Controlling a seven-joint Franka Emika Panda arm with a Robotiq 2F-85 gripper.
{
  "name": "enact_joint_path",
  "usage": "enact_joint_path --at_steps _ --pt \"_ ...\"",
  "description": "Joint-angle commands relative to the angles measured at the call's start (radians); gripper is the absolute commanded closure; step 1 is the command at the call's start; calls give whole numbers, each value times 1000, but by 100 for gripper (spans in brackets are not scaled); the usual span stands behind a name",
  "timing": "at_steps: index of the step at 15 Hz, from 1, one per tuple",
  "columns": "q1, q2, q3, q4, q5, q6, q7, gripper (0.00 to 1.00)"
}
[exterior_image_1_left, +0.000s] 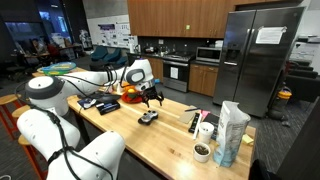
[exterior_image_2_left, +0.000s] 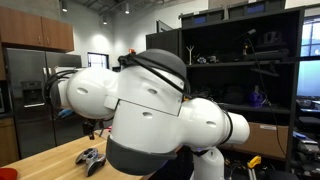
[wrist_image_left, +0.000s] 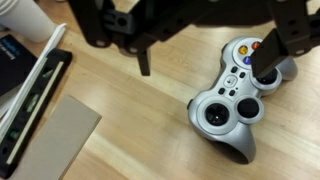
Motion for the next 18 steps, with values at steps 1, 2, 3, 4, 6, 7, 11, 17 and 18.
enact_joint_path --at_steps 1,2,3,4,6,7,11,17,18 --pt "7 -109 -52 -32 -81 48 -188 0" --pt "2 -123 -67 -36 -96 49 -224 0" --pt "-2 -132 -79 -39 -108 53 -261 0" --pt "-6 -147 -89 -39 -119 55 -316 0" --pt "-17 -175 -96 -34 -136 58 -431 0" --pt "-23 -190 -93 -29 -141 59 -490 0" --pt "-24 -216 -77 -2 -173 62 -679 0" --pt "94 -235 -37 19 -142 90 -842 0" --pt "110 -247 -21 18 -144 98 -872 0"
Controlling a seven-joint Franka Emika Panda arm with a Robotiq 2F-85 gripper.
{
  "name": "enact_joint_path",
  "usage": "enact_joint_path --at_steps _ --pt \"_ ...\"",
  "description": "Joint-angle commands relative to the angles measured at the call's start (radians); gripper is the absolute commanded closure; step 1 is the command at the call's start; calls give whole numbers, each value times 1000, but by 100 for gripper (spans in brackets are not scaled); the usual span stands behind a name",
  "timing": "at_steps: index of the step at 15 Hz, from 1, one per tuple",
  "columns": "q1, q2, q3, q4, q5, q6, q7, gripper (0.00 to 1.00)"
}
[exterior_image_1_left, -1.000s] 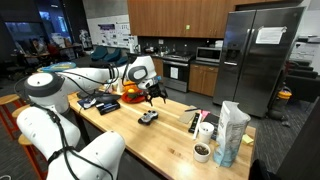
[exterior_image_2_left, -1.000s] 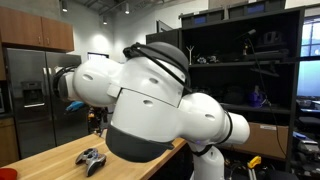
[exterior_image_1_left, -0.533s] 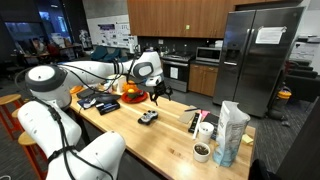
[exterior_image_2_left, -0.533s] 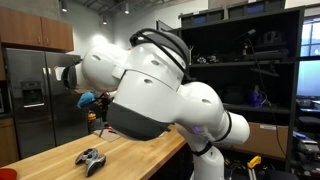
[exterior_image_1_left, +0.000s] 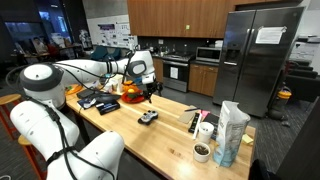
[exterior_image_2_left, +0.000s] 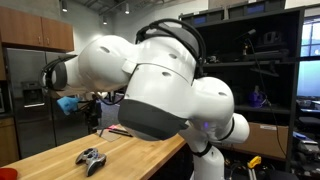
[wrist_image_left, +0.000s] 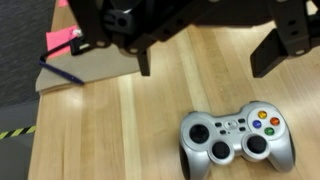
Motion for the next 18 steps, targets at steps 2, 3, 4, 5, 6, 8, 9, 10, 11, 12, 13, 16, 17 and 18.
enact_joint_path --at_steps 2,3,4,5,6,8,9,10,11,12,13,16,17,18 --pt "97 -88 44 -44 -20 63 -159 0" --pt "104 -98 51 -59 -37 69 -211 0" --pt "83 -91 67 -58 -58 64 -214 0" --pt "96 -58 66 -34 -54 64 -131 0" --pt "94 -59 73 -44 -64 67 -151 0" --pt "85 -62 77 -55 -66 72 -177 0" --pt "82 -66 77 -55 -66 73 -181 0" --pt "82 -71 77 -55 -66 73 -182 0" --pt "95 -81 86 -38 -71 78 -207 0" --pt "110 -62 93 -24 -91 96 -213 0" --pt "123 -67 98 -7 -126 94 -239 0" --pt "147 -91 108 34 -276 71 -286 0" --pt "157 -110 108 35 -322 76 -318 0" --pt "177 -140 97 8 -337 126 -374 0"
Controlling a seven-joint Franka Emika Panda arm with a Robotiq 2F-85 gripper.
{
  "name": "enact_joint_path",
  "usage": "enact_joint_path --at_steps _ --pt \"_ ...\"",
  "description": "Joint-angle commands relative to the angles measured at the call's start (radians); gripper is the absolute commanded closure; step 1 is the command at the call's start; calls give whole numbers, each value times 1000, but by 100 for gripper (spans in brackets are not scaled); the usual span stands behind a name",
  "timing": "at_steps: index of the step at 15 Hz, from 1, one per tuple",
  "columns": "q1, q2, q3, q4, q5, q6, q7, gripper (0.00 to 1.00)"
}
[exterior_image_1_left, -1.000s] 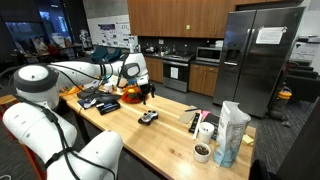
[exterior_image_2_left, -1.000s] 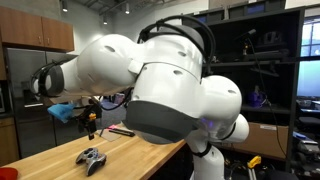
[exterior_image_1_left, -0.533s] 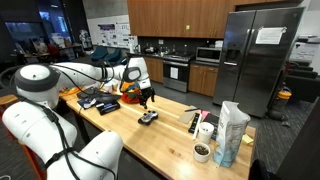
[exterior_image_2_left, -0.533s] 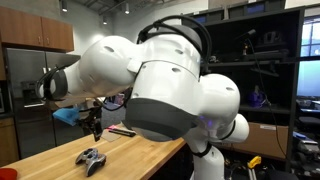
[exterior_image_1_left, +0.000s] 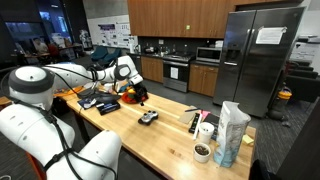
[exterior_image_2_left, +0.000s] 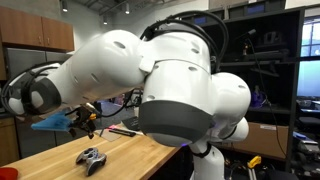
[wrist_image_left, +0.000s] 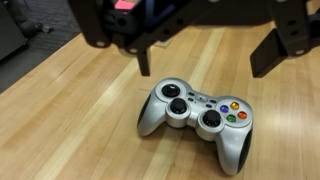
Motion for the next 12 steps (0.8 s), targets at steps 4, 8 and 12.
enact_joint_path --at_steps 4,8,12 --pt "52 -195 -68 -141 -113 165 -268 0" --pt "9 -291 -101 -203 -57 197 -365 0" --pt "-24 -385 -89 -194 -8 173 -452 0"
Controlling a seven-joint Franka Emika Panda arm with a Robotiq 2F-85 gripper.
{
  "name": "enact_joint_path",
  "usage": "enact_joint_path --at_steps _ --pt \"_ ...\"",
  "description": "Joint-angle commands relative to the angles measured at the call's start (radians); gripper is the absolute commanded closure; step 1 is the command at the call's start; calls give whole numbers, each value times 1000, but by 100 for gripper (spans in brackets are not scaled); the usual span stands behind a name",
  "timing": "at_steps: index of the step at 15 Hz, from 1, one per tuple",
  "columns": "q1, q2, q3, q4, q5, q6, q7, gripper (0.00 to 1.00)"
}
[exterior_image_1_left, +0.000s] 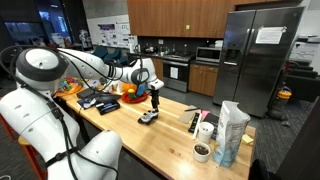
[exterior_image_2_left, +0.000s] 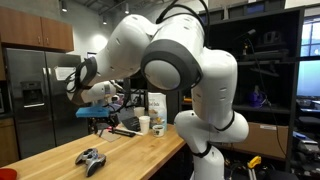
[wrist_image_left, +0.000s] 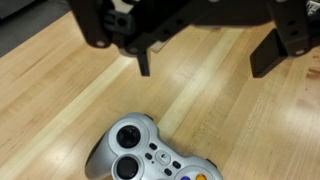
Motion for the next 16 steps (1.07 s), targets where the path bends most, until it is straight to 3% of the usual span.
enact_joint_path --at_steps 1,9,16 --pt "2 -129 -3 10 29 -8 -76 0" --pt "16 -195 54 21 18 -12 -203 0" --pt "22 -282 145 -10 -49 132 -440 0"
